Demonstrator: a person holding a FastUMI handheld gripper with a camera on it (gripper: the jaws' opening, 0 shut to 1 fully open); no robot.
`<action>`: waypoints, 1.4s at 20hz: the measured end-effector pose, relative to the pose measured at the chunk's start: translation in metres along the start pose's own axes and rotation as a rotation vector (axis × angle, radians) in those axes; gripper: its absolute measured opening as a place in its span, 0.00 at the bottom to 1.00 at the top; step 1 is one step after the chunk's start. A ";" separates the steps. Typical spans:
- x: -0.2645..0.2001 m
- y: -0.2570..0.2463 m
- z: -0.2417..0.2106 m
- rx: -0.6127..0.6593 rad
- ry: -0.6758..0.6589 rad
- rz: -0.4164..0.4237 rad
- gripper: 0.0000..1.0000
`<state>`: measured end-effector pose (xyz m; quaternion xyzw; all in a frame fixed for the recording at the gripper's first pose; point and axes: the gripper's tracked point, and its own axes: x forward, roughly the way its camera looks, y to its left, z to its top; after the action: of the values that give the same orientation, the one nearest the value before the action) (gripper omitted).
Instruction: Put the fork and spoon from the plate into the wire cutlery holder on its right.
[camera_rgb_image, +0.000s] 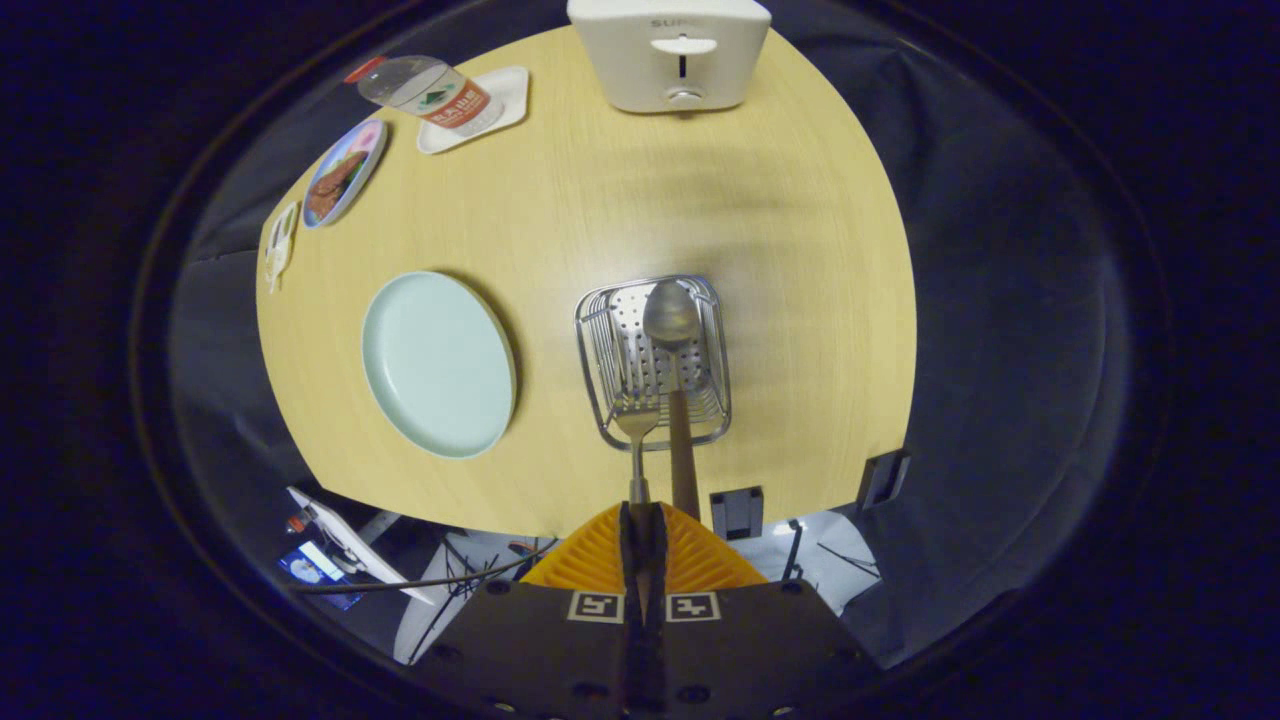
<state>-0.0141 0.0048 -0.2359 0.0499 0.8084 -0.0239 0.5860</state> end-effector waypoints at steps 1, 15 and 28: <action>0.001 0.001 0.004 0.001 -0.001 -0.002 0.01; -0.037 0.025 0.034 -0.056 -0.280 0.113 0.56; -0.145 0.062 0.064 -0.127 -1.098 0.174 0.80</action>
<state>0.0976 0.0523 -0.1170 0.0615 0.3775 0.0509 0.9225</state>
